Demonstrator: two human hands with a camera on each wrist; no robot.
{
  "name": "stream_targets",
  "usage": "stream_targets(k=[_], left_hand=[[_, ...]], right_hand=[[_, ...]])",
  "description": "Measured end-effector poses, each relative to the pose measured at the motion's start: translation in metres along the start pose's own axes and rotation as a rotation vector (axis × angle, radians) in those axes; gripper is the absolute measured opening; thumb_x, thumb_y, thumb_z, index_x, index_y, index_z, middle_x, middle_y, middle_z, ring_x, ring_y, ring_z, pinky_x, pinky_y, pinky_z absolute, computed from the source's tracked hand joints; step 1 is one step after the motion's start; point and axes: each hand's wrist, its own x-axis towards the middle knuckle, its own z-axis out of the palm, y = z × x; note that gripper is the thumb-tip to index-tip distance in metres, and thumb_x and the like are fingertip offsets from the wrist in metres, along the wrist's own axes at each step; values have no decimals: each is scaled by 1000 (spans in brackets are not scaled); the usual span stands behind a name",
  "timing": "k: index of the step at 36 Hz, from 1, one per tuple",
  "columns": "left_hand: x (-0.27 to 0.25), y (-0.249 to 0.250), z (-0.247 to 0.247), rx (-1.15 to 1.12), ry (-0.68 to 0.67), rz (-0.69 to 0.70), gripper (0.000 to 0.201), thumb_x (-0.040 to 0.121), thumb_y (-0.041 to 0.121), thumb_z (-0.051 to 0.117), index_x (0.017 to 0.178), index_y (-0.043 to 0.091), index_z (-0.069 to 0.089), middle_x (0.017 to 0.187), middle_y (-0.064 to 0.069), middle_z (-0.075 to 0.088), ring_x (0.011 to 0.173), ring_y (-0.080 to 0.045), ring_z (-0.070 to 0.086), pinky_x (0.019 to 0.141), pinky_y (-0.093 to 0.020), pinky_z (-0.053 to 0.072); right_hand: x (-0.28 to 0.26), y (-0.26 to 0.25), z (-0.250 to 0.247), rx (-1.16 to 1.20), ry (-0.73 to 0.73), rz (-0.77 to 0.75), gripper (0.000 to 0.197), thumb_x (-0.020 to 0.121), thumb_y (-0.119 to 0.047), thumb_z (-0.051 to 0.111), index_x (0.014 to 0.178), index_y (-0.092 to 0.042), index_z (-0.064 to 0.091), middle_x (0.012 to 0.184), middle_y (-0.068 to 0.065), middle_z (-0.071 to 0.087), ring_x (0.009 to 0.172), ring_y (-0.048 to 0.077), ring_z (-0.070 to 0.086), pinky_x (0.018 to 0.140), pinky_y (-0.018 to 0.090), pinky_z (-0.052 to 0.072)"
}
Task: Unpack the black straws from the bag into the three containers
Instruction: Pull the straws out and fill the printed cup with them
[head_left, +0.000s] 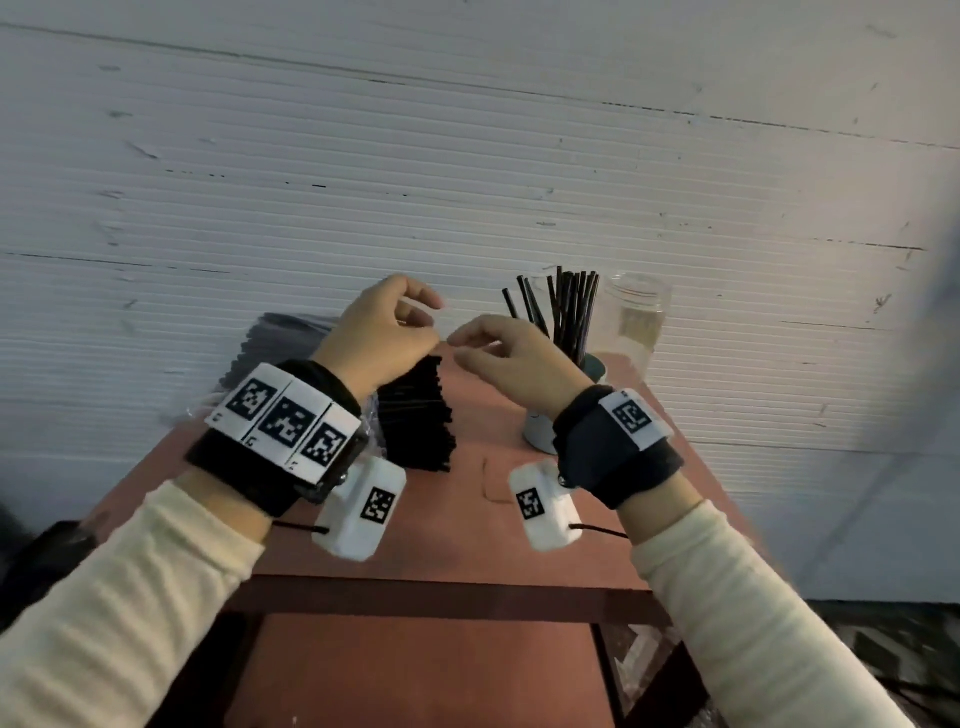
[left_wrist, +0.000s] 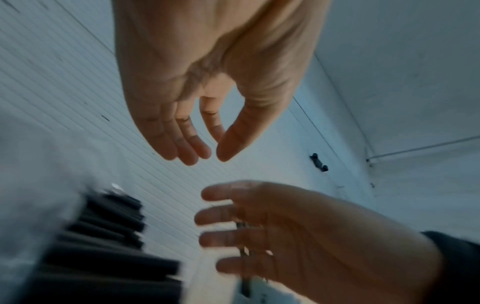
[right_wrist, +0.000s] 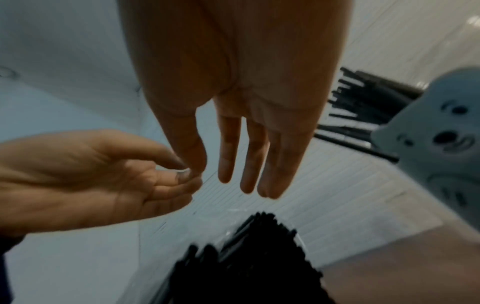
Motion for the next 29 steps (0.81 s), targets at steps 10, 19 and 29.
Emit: stream_targets(k=[10,19,29], left_hand=[[-2,-46,-34,263,0,-68,36,77,19,78,110,20,62,109,-12,58,99,-26,57,67,-19,39],[-4,-55,-42,214,-61,-119,49,79,6,73,120,25,55,110,0,57,101,-19,56,68,-26,42],[-3,-59,-38,208,-29,-136,49,81,6,68,125,24,54,110,-2,56,97,-16,56,61,-19,41]], right_hand=[[6,-5,47,-196,-355,19,34,84,-30,73,116,-25,64,99,0,60,85,14,58,82,29,50],[11,7,25,-106,-304,36,27,85,-14,72,112,-15,67,90,8,61,81,18,60,77,20,51],[3,17,26,-14,-278,36,24,88,-14,69,112,-20,68,108,14,67,99,24,65,90,30,51]])
